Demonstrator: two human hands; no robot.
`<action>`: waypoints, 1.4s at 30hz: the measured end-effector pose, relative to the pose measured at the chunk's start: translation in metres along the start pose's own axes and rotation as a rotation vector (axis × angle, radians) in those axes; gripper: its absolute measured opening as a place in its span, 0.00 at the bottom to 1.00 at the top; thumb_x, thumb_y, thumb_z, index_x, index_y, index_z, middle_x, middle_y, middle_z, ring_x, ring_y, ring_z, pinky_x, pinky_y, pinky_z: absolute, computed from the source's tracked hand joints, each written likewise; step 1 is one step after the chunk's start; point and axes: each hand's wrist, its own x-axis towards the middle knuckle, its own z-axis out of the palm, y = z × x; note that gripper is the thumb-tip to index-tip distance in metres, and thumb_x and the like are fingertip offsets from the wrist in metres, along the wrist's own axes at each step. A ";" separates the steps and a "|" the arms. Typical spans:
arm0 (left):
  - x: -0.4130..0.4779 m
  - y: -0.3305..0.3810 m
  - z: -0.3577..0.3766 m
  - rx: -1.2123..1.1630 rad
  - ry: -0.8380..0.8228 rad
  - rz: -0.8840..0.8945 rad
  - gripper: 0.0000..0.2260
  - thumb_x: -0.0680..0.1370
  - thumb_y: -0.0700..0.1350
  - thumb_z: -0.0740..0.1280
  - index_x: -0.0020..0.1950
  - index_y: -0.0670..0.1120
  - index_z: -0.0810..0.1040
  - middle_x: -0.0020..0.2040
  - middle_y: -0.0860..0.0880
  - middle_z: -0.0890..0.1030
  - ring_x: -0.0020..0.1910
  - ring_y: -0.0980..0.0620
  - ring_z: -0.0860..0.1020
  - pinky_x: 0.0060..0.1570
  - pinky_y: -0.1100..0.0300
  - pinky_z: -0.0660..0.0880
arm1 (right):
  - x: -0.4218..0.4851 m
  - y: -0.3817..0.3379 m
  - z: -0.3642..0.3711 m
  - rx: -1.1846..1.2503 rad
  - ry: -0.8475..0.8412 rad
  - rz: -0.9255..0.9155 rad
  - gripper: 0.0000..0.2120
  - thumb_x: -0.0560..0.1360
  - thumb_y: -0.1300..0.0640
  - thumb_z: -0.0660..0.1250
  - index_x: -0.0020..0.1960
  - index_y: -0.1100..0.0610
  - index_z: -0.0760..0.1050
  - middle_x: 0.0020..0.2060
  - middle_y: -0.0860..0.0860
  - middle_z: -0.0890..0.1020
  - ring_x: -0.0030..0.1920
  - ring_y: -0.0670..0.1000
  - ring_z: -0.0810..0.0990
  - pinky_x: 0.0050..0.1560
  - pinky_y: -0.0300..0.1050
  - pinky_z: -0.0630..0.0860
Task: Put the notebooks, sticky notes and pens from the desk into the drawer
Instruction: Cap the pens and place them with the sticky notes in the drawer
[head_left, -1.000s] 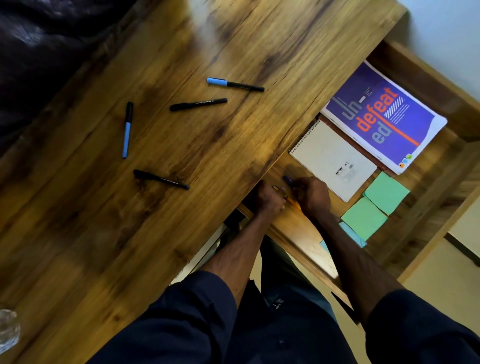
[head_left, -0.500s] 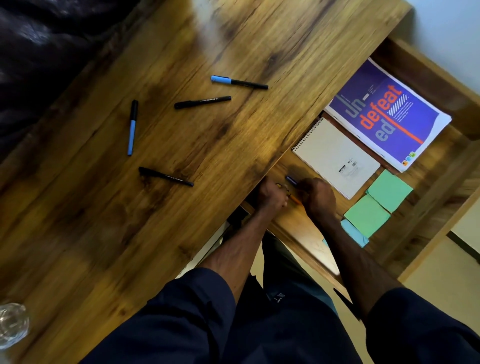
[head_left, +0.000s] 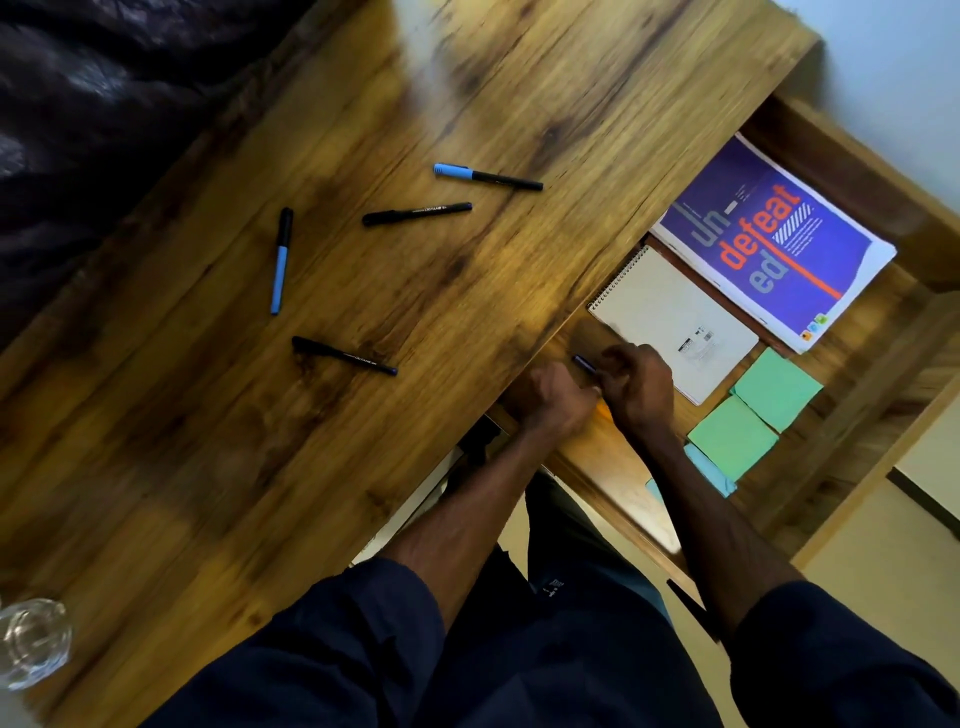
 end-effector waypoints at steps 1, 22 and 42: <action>-0.006 0.002 -0.003 0.041 -0.009 0.048 0.20 0.76 0.47 0.73 0.64 0.39 0.77 0.63 0.40 0.76 0.54 0.45 0.82 0.40 0.59 0.79 | -0.001 -0.007 -0.005 0.051 0.042 -0.015 0.11 0.72 0.59 0.73 0.55 0.58 0.82 0.46 0.54 0.83 0.45 0.52 0.80 0.43 0.43 0.74; -0.021 -0.027 -0.230 0.121 0.462 0.243 0.03 0.77 0.47 0.70 0.49 0.49 0.83 0.48 0.50 0.85 0.48 0.52 0.82 0.47 0.53 0.82 | 0.057 -0.207 0.024 0.163 0.069 -0.280 0.06 0.74 0.60 0.71 0.50 0.57 0.80 0.44 0.52 0.80 0.42 0.49 0.78 0.42 0.44 0.78; 0.047 -0.108 -0.325 0.098 0.782 0.047 0.13 0.78 0.44 0.70 0.61 0.42 0.75 0.61 0.42 0.78 0.61 0.45 0.75 0.53 0.58 0.68 | 0.124 -0.279 0.071 -0.224 -0.240 -0.338 0.08 0.77 0.60 0.68 0.56 0.58 0.79 0.52 0.56 0.80 0.51 0.55 0.79 0.48 0.53 0.80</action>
